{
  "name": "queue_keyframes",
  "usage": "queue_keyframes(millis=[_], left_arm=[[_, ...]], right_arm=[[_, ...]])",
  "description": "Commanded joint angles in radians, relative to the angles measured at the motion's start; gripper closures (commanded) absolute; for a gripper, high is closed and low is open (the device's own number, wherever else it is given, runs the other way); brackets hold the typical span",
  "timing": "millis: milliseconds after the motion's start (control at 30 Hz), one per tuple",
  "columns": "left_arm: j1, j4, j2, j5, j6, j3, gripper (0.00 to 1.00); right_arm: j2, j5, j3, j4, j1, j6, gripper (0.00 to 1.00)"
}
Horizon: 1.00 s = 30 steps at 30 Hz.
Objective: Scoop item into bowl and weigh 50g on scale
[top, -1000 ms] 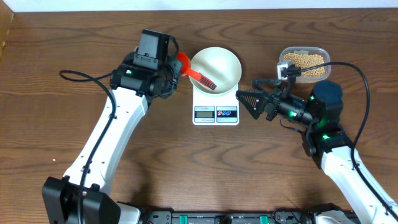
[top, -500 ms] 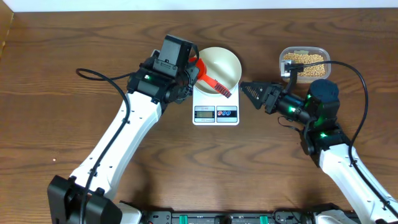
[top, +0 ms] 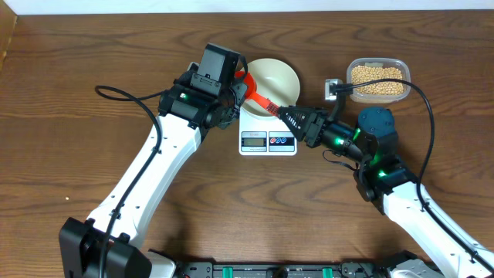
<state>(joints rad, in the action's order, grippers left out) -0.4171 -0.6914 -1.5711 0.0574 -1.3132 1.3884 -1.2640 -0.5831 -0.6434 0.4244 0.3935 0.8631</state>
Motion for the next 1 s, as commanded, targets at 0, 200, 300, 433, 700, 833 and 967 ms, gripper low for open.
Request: queue_keyframes(millis=[0, 200, 300, 433, 700, 833, 967], left_arm=[[-0.005, -0.003, -0.004, 0.04, -0.018, 0.007, 0.93], [-0.005, -0.003, -0.004, 0.103, -0.044, 0.007, 0.93], [-0.006, -0.003, -0.004, 0.123, -0.044, 0.007, 0.93], [-0.013, -0.003, -0.004, 0.153, -0.047, 0.007, 0.93], [-0.051, -0.006, -0.004, 0.151, -0.047, 0.007, 0.93], [-0.051, -0.006, -0.004, 0.138, -0.048, 0.007, 0.93], [-0.051, -0.004, -0.004, 0.121, -0.054, 0.007, 0.93]], right_arm=[[0.002, 0.026, -0.02, 0.006, 0.016, 0.023, 0.65], [0.002, 0.042, -0.02, 0.006, 0.03, 0.039, 0.73], [0.002, 0.043, -0.02, 0.01, 0.031, 0.042, 0.73], [0.002, 0.043, -0.02, 0.017, 0.031, 0.042, 0.73], [0.002, 0.046, -0.021, 0.047, 0.031, 0.042, 0.72], [0.002, 0.046, -0.021, 0.047, 0.031, 0.042, 0.74], [0.002, 0.047, -0.02, 0.047, 0.031, 0.042, 0.76]])
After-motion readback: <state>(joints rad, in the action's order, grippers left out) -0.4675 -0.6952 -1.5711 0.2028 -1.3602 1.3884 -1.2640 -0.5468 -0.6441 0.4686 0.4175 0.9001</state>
